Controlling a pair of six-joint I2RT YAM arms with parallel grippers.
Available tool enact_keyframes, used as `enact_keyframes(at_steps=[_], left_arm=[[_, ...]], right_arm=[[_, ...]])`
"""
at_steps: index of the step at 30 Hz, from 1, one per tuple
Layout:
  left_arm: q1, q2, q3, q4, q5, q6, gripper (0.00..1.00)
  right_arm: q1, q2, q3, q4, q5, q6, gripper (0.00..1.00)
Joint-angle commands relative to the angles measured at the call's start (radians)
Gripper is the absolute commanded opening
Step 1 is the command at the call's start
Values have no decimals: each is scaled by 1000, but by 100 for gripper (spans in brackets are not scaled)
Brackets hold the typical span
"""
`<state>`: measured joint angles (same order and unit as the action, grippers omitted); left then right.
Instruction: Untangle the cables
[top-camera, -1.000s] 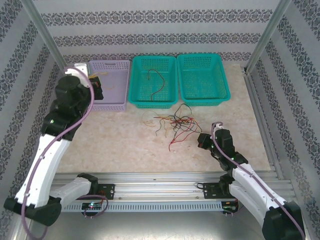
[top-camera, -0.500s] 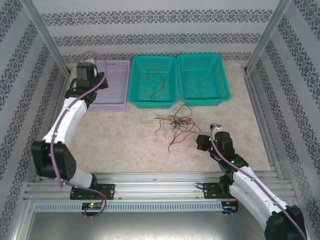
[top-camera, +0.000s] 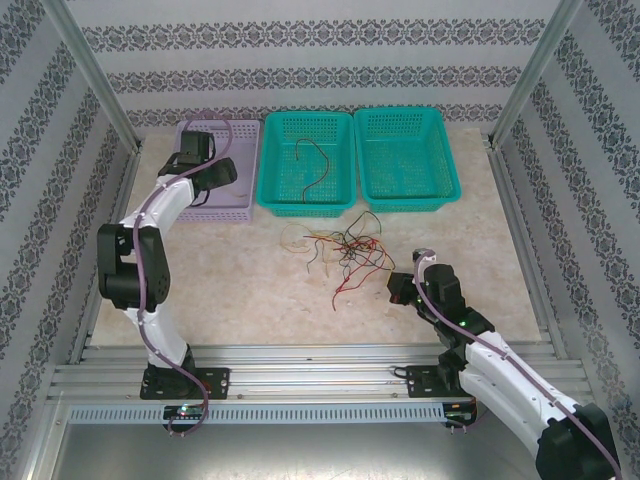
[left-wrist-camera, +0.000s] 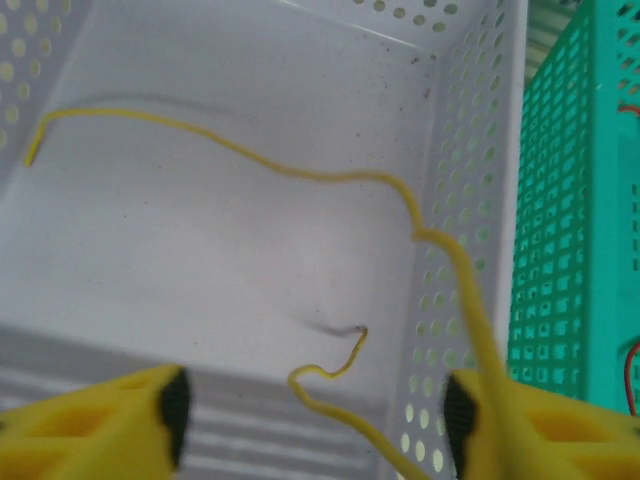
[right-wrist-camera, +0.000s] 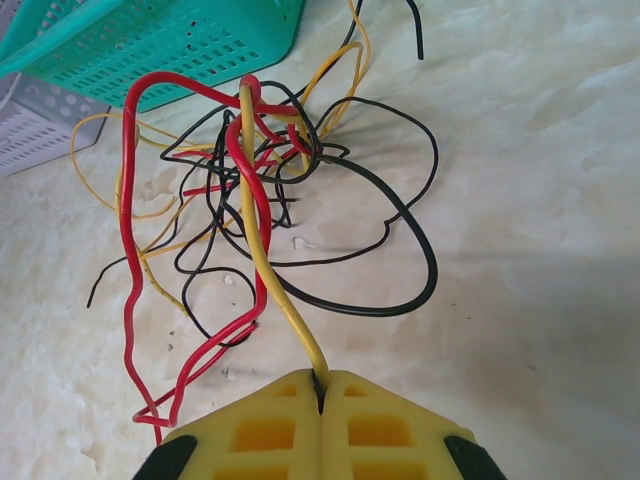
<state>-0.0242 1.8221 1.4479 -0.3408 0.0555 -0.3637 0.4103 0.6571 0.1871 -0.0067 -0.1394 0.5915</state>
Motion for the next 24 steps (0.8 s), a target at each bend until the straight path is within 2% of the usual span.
enact_keyframes(at_steps=[1,3,8,14,19,21,24], left_arm=[[10,-99,-3,-24,17,-37,83],[10,-147,-16,-25,11,-47,90],[10,-201,18,-119,-20,-76,100],[10,-303,-7,-172,-20,-148,100],[0,-468,-117,-153,107,-237,100],[-31,-554,-204,-112,153,-281,100],[-147,-659,-329,-83,156,-306,100]], right_arm=[[14,2,2,30,14,-29,0],[18,6,3,36,12,-32,0],[28,15,3,46,3,-38,0],[35,25,5,56,3,-41,0],[42,32,3,75,-12,-46,0],[45,32,2,87,-19,-47,0],[51,29,-1,118,-55,-53,0]])
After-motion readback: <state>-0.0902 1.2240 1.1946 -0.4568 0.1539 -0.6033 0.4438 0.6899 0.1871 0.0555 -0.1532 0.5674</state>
